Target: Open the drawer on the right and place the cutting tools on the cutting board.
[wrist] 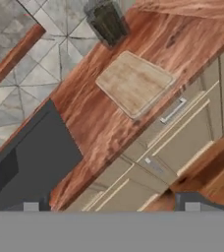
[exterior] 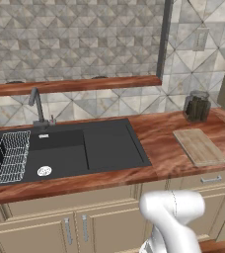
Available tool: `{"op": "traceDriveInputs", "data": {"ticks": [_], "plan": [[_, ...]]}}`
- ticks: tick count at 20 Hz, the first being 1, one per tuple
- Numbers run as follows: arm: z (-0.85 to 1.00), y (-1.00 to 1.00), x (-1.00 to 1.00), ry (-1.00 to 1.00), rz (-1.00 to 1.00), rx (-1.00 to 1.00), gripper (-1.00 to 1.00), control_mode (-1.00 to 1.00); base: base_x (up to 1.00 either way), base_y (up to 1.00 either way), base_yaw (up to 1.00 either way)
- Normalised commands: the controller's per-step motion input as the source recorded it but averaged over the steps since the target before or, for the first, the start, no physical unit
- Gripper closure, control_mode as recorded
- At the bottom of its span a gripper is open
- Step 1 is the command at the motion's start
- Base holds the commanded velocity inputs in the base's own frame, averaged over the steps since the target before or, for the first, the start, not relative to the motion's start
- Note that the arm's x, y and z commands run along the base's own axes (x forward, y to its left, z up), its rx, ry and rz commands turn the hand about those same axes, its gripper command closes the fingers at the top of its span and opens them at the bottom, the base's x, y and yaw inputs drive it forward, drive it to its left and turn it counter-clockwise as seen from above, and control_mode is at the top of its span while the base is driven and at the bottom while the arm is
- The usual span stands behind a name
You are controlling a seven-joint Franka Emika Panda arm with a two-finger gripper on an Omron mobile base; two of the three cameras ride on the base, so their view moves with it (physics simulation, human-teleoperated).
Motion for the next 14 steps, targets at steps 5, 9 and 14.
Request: {"op": "traceDriveInputs", "data": {"ticks": [5, 9, 14], "plan": [[-0.01, -0.73, -0.41, -0.20, -0.14, 0.30, -1.00, -1.00, 0.00, 0.00, 0.00], [-0.01, -0.72, -0.32, -0.22, -0.11, 0.28, -1.00, -1.00, 0.00, 0.00, 0.00], [-0.09, -0.69, -0.25, -0.21, -0.11, 0.25, -1.00, -1.00, 0.00, 0.00, 0.00]]}}
